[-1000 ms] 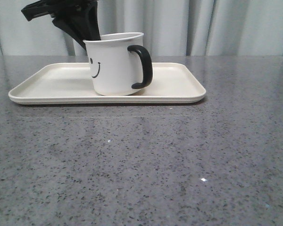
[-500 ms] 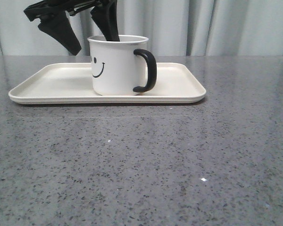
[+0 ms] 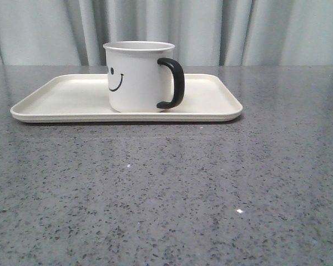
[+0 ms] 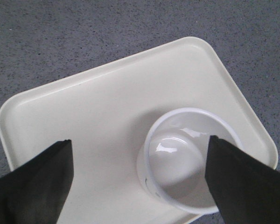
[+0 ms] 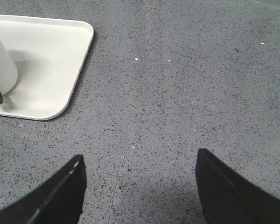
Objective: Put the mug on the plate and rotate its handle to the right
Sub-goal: 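Raise the left gripper away from the mug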
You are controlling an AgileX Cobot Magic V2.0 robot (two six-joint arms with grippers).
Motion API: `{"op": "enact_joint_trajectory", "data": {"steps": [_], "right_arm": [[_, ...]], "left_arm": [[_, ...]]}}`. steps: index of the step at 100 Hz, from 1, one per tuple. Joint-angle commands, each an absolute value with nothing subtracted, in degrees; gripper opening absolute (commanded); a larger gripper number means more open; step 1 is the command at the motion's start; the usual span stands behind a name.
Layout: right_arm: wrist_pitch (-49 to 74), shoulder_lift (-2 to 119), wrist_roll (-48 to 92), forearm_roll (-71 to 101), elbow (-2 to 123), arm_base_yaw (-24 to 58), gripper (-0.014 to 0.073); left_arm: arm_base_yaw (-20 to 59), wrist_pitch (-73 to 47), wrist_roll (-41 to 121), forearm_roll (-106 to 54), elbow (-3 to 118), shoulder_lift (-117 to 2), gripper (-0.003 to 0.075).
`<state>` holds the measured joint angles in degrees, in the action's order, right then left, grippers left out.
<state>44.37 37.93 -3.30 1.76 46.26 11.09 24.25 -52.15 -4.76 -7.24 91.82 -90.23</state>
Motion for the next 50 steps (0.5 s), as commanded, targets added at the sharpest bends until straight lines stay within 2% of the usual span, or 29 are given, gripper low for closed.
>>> {"op": "enact_joint_trajectory", "data": {"steps": [1,50], "right_arm": [[40.63,38.17,-2.95,1.71,48.16,10.65,0.0507],[37.26,38.17,-2.95,2.77,48.16,10.65,0.0507]], "left_arm": [[23.12,-47.78,-4.83,-6.84,89.51,-84.37,0.0565],[9.14,-42.16,-5.03,-6.71,59.19,-58.71,0.0565]]}}
